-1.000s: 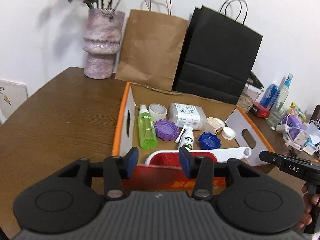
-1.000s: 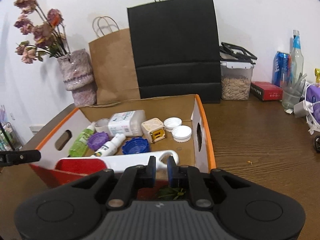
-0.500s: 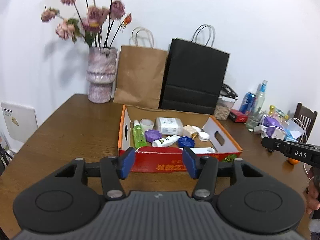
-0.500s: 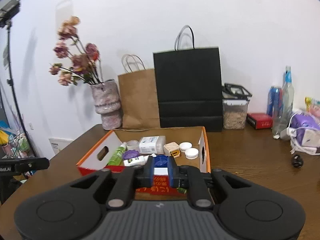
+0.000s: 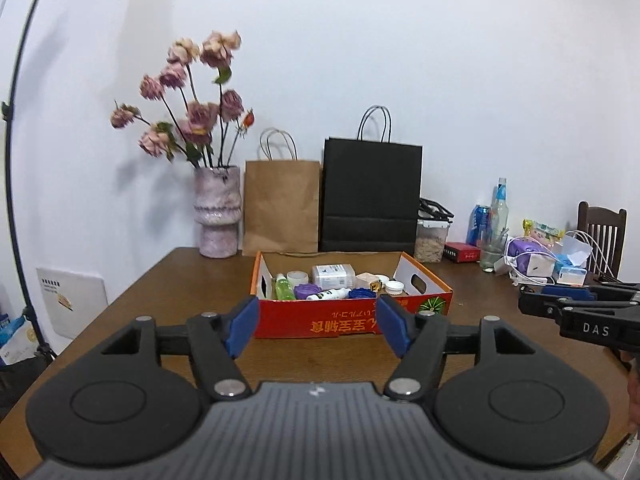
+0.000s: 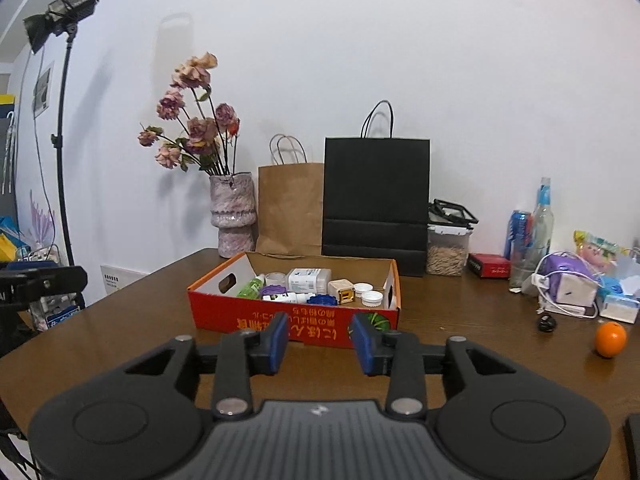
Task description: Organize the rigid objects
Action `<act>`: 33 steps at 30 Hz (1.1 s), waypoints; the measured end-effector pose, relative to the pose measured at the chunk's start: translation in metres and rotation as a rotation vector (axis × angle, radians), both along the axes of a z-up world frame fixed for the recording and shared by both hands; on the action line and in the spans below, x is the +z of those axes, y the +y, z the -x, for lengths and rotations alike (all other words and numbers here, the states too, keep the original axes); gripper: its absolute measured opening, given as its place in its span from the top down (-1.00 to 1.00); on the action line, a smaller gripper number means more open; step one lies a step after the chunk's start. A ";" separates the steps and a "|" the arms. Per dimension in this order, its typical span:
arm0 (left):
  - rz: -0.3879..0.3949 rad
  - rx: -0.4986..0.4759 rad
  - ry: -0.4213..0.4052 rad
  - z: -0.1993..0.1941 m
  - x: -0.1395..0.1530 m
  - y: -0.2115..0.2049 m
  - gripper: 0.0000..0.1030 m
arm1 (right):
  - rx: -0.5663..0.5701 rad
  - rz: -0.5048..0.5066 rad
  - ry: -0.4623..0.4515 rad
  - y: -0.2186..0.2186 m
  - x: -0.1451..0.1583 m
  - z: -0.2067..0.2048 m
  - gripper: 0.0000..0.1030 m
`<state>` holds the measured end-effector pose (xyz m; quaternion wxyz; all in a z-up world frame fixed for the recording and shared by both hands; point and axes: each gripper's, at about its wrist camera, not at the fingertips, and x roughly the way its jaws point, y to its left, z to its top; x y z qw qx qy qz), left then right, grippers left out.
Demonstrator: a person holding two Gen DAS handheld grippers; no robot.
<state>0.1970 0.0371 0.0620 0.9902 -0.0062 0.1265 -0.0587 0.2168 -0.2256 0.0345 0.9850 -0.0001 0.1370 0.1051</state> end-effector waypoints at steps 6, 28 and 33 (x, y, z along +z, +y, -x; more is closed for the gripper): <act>-0.014 0.006 -0.033 0.051 -0.020 -0.004 -0.43 | -0.012 0.004 -0.039 0.005 -0.020 0.054 0.16; -0.018 0.052 -0.064 0.200 -0.063 -0.014 -0.76 | -0.043 -0.058 -0.099 0.026 -0.055 0.225 -0.35; -0.027 0.049 -0.086 0.202 -0.061 -0.016 -0.81 | -0.039 -0.065 -0.096 0.025 -0.053 0.221 -0.39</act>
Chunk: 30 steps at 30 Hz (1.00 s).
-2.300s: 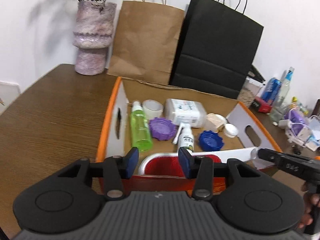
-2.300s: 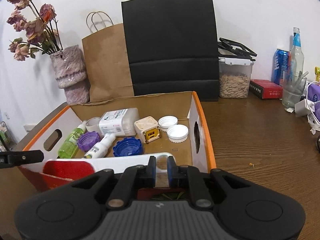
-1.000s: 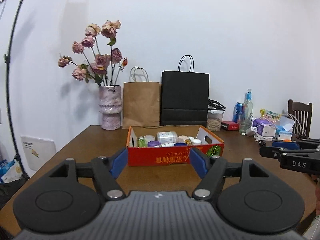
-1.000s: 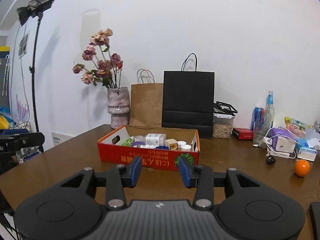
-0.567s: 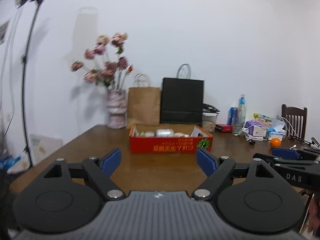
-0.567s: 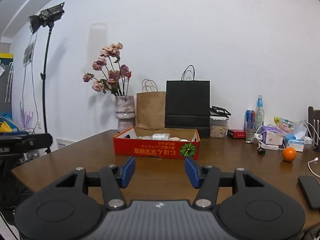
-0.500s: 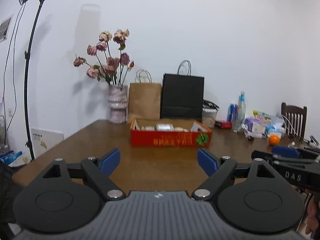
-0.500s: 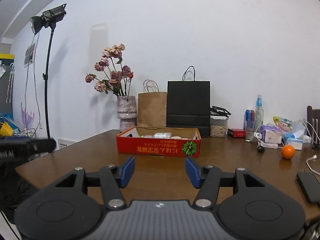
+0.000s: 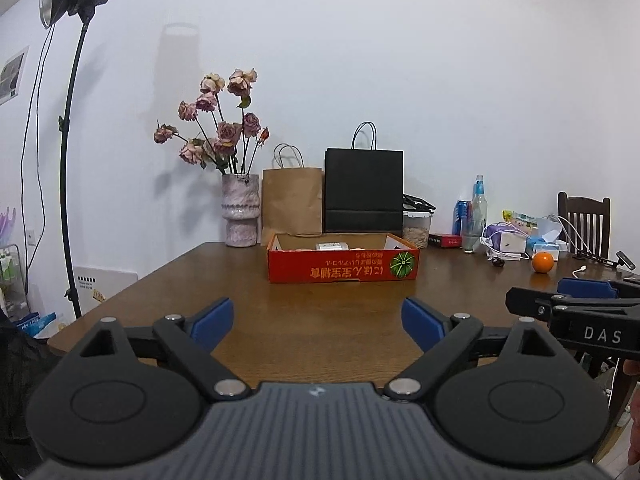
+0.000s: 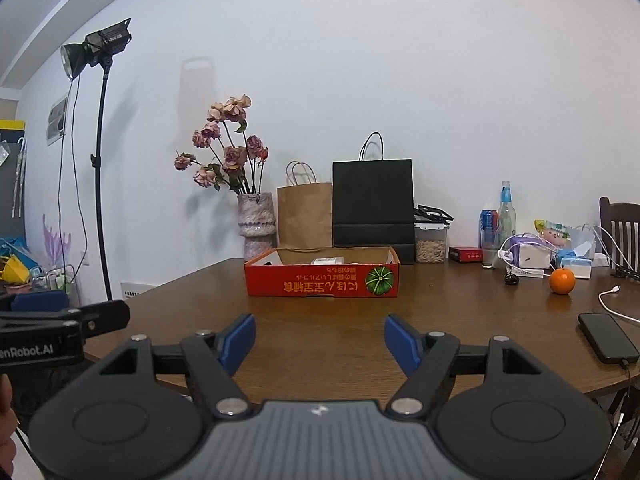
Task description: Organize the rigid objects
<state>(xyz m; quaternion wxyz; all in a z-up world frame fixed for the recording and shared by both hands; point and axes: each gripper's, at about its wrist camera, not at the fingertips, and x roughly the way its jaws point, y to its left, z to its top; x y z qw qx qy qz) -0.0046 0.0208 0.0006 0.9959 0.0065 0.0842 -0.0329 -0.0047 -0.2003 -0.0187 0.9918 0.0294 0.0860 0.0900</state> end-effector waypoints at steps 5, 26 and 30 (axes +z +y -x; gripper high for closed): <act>-0.003 0.000 -0.001 0.001 0.000 -0.001 -0.83 | -0.002 0.000 0.000 0.000 0.000 -0.001 -0.45; -0.001 -0.003 0.011 -0.002 0.000 0.002 -0.96 | -0.017 -0.009 0.008 -0.003 -0.003 -0.003 -0.64; -0.001 -0.002 0.011 -0.001 0.000 0.002 -0.98 | -0.016 -0.009 0.007 -0.003 -0.003 -0.004 -0.64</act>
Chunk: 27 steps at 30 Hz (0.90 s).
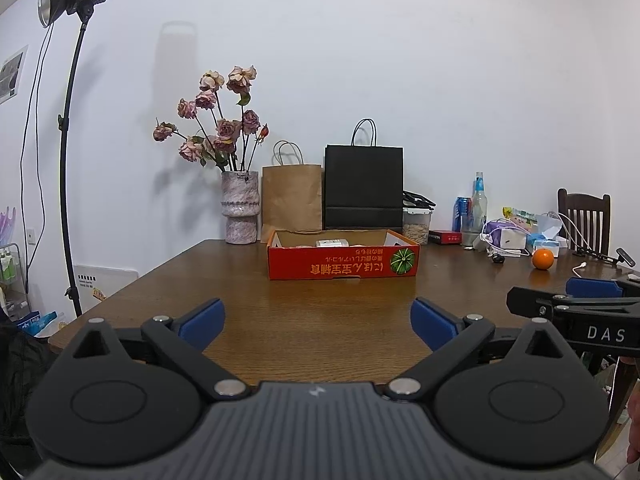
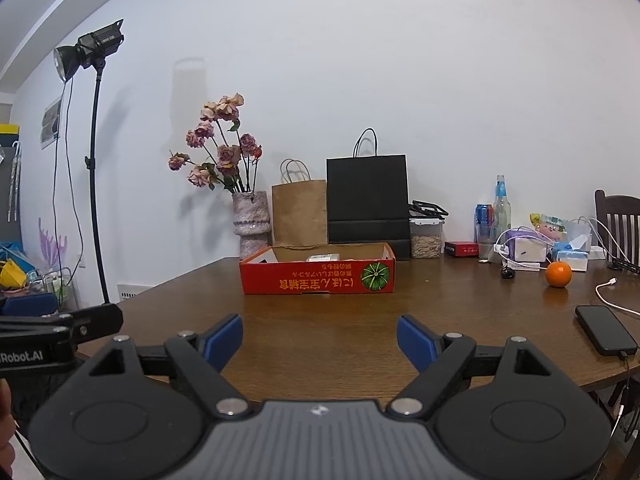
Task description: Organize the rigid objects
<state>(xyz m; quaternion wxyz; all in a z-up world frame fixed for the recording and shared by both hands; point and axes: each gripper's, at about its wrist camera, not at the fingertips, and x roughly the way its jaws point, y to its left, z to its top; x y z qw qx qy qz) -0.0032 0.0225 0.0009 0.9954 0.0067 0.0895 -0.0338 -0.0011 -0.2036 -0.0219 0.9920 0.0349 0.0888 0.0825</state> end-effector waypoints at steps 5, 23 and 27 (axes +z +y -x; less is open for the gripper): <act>0.000 0.000 0.000 0.000 0.000 0.000 -0.99 | 0.002 0.001 0.000 0.001 -0.001 -0.001 -0.64; -0.001 0.005 -0.002 0.000 0.001 0.000 -1.00 | -0.005 0.000 0.005 0.002 -0.001 -0.001 -0.66; -0.001 0.003 0.000 0.001 0.001 0.000 -1.00 | -0.005 -0.001 0.006 0.002 -0.002 0.000 -0.66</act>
